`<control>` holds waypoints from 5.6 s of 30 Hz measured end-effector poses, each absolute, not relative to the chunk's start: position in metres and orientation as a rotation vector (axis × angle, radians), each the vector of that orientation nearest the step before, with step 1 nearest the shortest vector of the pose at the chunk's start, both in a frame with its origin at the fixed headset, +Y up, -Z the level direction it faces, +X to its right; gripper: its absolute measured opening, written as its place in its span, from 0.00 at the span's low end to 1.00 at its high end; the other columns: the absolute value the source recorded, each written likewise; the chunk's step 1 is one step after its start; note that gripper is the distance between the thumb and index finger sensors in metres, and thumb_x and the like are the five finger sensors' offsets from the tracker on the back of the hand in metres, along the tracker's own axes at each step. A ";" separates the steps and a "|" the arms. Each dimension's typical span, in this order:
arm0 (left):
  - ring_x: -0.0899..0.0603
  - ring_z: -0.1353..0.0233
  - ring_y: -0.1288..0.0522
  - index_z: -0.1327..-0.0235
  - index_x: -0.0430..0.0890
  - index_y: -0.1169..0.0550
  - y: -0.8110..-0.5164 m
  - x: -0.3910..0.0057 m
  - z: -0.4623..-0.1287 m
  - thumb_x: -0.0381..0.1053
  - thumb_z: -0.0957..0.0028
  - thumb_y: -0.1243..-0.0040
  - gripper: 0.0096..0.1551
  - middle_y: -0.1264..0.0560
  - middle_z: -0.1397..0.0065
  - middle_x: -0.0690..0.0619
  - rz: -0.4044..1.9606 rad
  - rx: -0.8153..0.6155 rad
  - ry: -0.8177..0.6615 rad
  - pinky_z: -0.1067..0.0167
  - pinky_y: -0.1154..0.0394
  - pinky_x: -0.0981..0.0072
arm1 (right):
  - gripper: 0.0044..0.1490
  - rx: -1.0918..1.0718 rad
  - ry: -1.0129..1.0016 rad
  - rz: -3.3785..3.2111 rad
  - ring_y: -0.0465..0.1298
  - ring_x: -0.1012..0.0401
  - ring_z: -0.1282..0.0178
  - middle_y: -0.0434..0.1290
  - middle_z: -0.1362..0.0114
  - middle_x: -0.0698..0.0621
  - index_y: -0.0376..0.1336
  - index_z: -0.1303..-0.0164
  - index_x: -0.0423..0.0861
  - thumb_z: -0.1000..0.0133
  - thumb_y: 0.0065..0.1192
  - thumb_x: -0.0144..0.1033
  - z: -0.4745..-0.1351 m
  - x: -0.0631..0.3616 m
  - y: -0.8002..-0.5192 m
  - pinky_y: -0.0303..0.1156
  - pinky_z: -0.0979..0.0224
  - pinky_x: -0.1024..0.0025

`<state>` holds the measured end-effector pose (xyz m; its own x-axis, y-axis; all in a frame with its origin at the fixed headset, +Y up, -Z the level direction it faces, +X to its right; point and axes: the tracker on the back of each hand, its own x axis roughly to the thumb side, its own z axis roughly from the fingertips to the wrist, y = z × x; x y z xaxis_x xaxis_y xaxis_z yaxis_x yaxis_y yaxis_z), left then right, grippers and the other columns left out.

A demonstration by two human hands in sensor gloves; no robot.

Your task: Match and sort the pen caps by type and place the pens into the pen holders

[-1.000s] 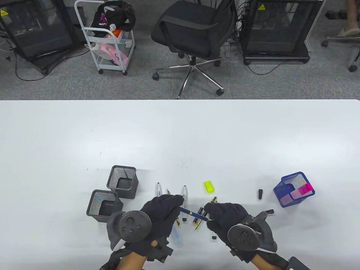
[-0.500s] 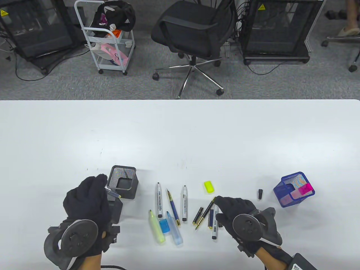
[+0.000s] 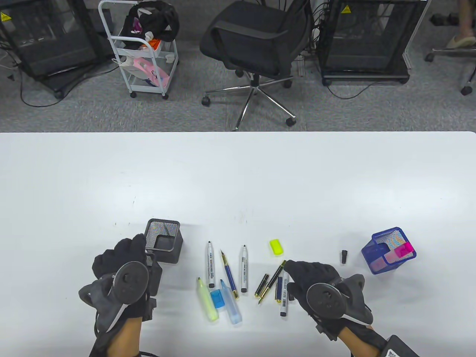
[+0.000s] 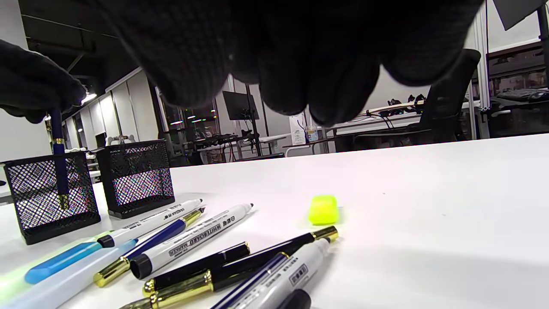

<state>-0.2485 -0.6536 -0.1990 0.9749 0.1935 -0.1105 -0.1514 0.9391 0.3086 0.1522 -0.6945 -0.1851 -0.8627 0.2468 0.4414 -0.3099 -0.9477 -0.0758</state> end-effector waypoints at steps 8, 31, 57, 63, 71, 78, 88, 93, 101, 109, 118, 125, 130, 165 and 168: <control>0.37 0.48 0.17 0.35 0.44 0.19 -0.666 -0.240 -0.208 0.41 0.49 0.32 0.26 0.17 0.37 0.38 0.123 0.237 0.133 0.38 0.34 0.20 | 0.37 0.633 -0.191 2.789 0.83 0.47 0.41 0.79 0.37 0.42 0.67 0.36 0.44 0.54 0.75 0.44 -0.185 0.152 -0.695 0.78 0.37 0.45; 0.35 0.45 0.17 0.29 0.44 0.23 -0.664 -0.241 -0.206 0.45 0.48 0.32 0.31 0.19 0.34 0.36 0.167 0.222 0.132 0.38 0.34 0.21 | 0.37 0.635 -0.167 2.808 0.83 0.47 0.41 0.78 0.37 0.42 0.67 0.35 0.44 0.54 0.74 0.45 -0.187 0.151 -0.696 0.77 0.36 0.45; 0.39 0.60 0.11 0.32 0.29 0.25 -0.731 -0.144 -0.212 0.54 0.53 0.27 0.43 0.12 0.46 0.34 0.097 -0.373 0.112 0.51 0.21 0.31 | 0.38 0.643 -0.162 2.827 0.83 0.47 0.41 0.78 0.37 0.42 0.67 0.35 0.44 0.54 0.74 0.47 -0.186 0.153 -0.697 0.77 0.36 0.45; 0.39 0.59 0.12 0.31 0.29 0.26 -0.744 -0.145 -0.215 0.57 0.53 0.28 0.45 0.13 0.45 0.34 0.105 -0.412 0.134 0.50 0.22 0.31 | 0.38 0.648 -0.155 2.834 0.83 0.47 0.41 0.78 0.37 0.41 0.67 0.35 0.44 0.54 0.74 0.47 -0.186 0.152 -0.698 0.77 0.36 0.45; 0.40 0.61 0.12 0.32 0.30 0.25 -0.749 -0.141 -0.219 0.56 0.54 0.27 0.45 0.12 0.47 0.35 0.066 -0.406 0.147 0.51 0.22 0.32 | 0.38 0.649 -0.146 2.842 0.83 0.47 0.41 0.78 0.37 0.42 0.67 0.35 0.44 0.54 0.74 0.47 -0.186 0.152 -0.699 0.77 0.36 0.45; 0.40 0.61 0.12 0.31 0.30 0.25 -0.750 -0.145 -0.222 0.55 0.54 0.27 0.44 0.12 0.47 0.36 0.092 -0.417 0.188 0.50 0.22 0.32 | 0.38 0.655 -0.136 2.851 0.83 0.47 0.41 0.78 0.37 0.41 0.67 0.35 0.44 0.54 0.75 0.47 -0.186 0.150 -0.699 0.77 0.36 0.45; 0.43 0.62 0.09 0.33 0.32 0.23 -0.747 -0.139 -0.223 0.53 0.56 0.23 0.42 0.10 0.50 0.37 0.040 -0.377 0.210 0.53 0.19 0.35 | 0.38 0.657 -0.125 2.858 0.83 0.47 0.41 0.78 0.37 0.42 0.67 0.35 0.44 0.54 0.75 0.46 -0.186 0.148 -0.701 0.77 0.36 0.45; 0.44 0.62 0.09 0.33 0.31 0.23 -0.748 -0.139 -0.223 0.53 0.57 0.22 0.43 0.10 0.51 0.37 0.059 -0.366 0.218 0.53 0.18 0.35 | 0.38 0.659 -0.122 2.862 0.83 0.47 0.41 0.78 0.37 0.41 0.67 0.35 0.44 0.54 0.75 0.46 -0.186 0.148 -0.701 0.77 0.36 0.45; 0.40 0.60 0.12 0.41 0.31 0.18 -0.724 -0.147 -0.220 0.50 0.56 0.22 0.35 0.12 0.48 0.34 0.222 -0.270 0.181 0.46 0.24 0.25 | 0.38 0.646 -0.123 2.858 0.83 0.47 0.41 0.78 0.37 0.41 0.67 0.35 0.44 0.54 0.75 0.46 -0.187 0.149 -0.701 0.77 0.36 0.45; 0.38 0.55 0.14 0.40 0.33 0.20 -0.696 -0.155 -0.212 0.48 0.53 0.27 0.31 0.14 0.44 0.35 0.576 -0.297 -0.068 0.44 0.28 0.20 | 0.38 0.639 -0.115 2.860 0.83 0.47 0.41 0.78 0.37 0.41 0.67 0.35 0.44 0.54 0.74 0.46 -0.189 0.150 -0.702 0.77 0.36 0.45; 0.37 0.53 0.14 0.40 0.35 0.21 -0.687 -0.170 -0.208 0.50 0.51 0.30 0.30 0.15 0.42 0.37 0.755 -0.303 -0.117 0.44 0.29 0.20 | 0.38 0.638 -0.098 2.858 0.83 0.47 0.41 0.78 0.37 0.42 0.67 0.35 0.44 0.54 0.74 0.47 -0.188 0.148 -0.704 0.77 0.36 0.45; 0.32 0.44 0.13 0.38 0.40 0.23 -0.687 -0.173 -0.209 0.52 0.50 0.30 0.30 0.16 0.38 0.37 0.783 -0.271 -0.147 0.42 0.31 0.20 | 0.38 0.632 -0.083 2.866 0.83 0.47 0.41 0.78 0.37 0.41 0.67 0.35 0.44 0.54 0.74 0.47 -0.186 0.146 -0.703 0.77 0.36 0.45; 0.33 0.44 0.14 0.38 0.40 0.23 -0.685 -0.170 -0.207 0.51 0.50 0.30 0.30 0.15 0.41 0.39 0.780 -0.220 -0.182 0.41 0.33 0.18 | 0.38 0.575 -0.065 2.933 0.83 0.46 0.41 0.79 0.37 0.41 0.67 0.35 0.44 0.54 0.74 0.46 -0.192 0.141 -0.689 0.77 0.37 0.45; 0.34 0.50 0.11 0.29 0.43 0.25 -0.694 -0.156 -0.204 0.46 0.49 0.32 0.32 0.17 0.36 0.41 0.646 -0.210 -0.250 0.42 0.27 0.23 | 0.38 -0.076 0.326 3.204 0.88 0.47 0.49 0.85 0.45 0.40 0.71 0.42 0.40 0.57 0.84 0.46 -0.317 0.074 -0.749 0.82 0.45 0.50; 0.35 0.49 0.12 0.29 0.42 0.25 -0.693 -0.157 -0.204 0.45 0.50 0.30 0.33 0.17 0.36 0.41 0.641 -0.204 -0.251 0.42 0.28 0.23 | 0.38 -0.036 0.335 3.180 0.87 0.47 0.49 0.84 0.45 0.40 0.70 0.41 0.39 0.56 0.83 0.46 -0.316 0.074 -0.745 0.82 0.44 0.49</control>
